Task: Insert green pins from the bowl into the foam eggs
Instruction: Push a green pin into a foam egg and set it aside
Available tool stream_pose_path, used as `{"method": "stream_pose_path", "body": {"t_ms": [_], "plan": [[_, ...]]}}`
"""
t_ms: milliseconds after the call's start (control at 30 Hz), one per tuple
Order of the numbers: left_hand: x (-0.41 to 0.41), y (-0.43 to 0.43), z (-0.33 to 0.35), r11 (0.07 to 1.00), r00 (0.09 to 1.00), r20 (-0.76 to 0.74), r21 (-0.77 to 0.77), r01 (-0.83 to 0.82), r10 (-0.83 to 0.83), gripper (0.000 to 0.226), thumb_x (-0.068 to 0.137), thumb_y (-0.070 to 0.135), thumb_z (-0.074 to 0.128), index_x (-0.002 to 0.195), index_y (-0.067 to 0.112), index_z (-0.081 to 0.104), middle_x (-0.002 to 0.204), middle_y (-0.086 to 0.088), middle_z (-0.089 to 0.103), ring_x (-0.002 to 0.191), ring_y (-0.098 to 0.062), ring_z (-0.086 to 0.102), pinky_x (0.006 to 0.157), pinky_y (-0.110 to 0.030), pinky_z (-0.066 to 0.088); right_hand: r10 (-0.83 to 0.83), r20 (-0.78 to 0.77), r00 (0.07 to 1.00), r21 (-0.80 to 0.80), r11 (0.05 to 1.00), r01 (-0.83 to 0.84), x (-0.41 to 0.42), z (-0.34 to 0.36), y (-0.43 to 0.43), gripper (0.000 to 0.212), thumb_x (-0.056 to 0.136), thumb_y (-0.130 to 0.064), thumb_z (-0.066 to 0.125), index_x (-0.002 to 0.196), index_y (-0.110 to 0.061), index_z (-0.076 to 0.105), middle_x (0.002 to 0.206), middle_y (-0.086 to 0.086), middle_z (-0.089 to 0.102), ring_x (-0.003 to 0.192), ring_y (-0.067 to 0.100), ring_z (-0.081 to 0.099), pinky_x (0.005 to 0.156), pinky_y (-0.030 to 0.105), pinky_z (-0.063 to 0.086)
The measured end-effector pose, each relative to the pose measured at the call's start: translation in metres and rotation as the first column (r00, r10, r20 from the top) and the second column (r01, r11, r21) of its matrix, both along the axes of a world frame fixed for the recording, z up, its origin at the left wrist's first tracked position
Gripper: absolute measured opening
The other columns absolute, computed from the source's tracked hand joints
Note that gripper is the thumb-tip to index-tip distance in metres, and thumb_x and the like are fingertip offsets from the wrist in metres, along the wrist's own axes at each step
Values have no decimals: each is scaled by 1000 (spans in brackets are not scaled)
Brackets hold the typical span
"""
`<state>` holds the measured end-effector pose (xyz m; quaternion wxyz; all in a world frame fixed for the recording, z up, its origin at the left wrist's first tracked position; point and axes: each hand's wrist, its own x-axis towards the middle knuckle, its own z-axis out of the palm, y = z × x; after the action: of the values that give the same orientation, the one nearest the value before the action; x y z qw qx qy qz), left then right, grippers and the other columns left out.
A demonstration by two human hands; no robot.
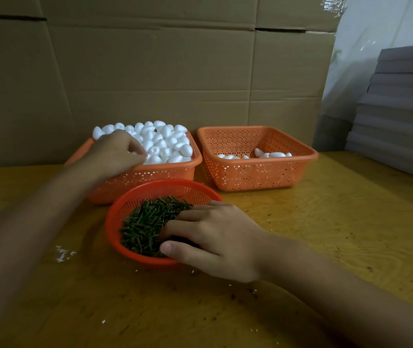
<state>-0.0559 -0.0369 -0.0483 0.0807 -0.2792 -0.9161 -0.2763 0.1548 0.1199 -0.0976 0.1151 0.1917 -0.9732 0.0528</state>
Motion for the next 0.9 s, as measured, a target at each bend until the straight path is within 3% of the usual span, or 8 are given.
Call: {"method": "stream_pose_path", "body": {"t_ms": [33,67,167,233,367,600,733,900], "plan": [[0,-3,-1,995,999,-34,95,-9,13,11,94,12,72,96,18,80,109,0,76,108,-22,67,97,-36,47,3,0,1000,-5,1000,-3,0,0,0,54,106,-60,17,122,-32,61,102,-9,64,95,12,60,85,41,46],[2,-5,-3,979,999,-42,202,-19,28,22,90,4,72,103,20,79,113,4,75,103,-20,71,98,-37,51,5,-1,1000,-4,1000,-5,0,0,0,54,106,-60,17,122,-33,61,101,-9,64,94,11,60,84,41,45],[21,-9,-7,850,999,-6,526,42,-46,28,89,-3,75,107,18,75,110,8,76,73,-17,77,82,-32,62,9,-7,1000,7,1000,-9,-1,-1,1,51,108,-59,20,122,-32,61,101,-9,64,94,12,60,85,41,46],[41,-14,-14,764,992,-22,635,112,-127,24,90,1,78,110,13,73,107,2,79,71,-16,78,74,-25,63,17,-3,1000,6,1000,-17,-1,-2,2,51,108,-60,20,123,-32,61,102,-10,64,95,11,59,86,41,45],[83,-31,-27,724,974,-59,659,203,-219,25,84,11,84,105,21,73,101,10,80,86,-6,78,75,-12,57,25,-16,1000,-19,1000,-25,-1,-2,2,48,107,-59,24,121,-32,61,102,-9,65,94,12,60,85,40,45],[118,-44,-49,702,951,-16,671,239,-308,34,71,17,88,100,16,70,101,1,81,94,-16,79,83,-26,63,29,8,1000,-196,980,-27,-3,-2,6,32,104,-57,45,109,-31,61,96,-11,66,86,7,60,77,39,47],[122,-39,-55,688,941,-74,665,293,-329,25,72,17,86,94,12,75,97,2,81,92,-15,78,80,-24,63,3,71,997,-443,896,29,-10,-2,12,7,100,-33,66,105,-29,69,98,-15,71,91,2,64,82,37,53],[123,-45,-63,652,941,-103,696,301,-323,21,79,21,82,98,23,73,103,-1,80,97,-18,78,83,-28,63,3,55,998,-618,785,32,-16,-7,16,10,94,-14,75,99,-23,75,97,-15,75,97,1,69,90,34,57]]}}
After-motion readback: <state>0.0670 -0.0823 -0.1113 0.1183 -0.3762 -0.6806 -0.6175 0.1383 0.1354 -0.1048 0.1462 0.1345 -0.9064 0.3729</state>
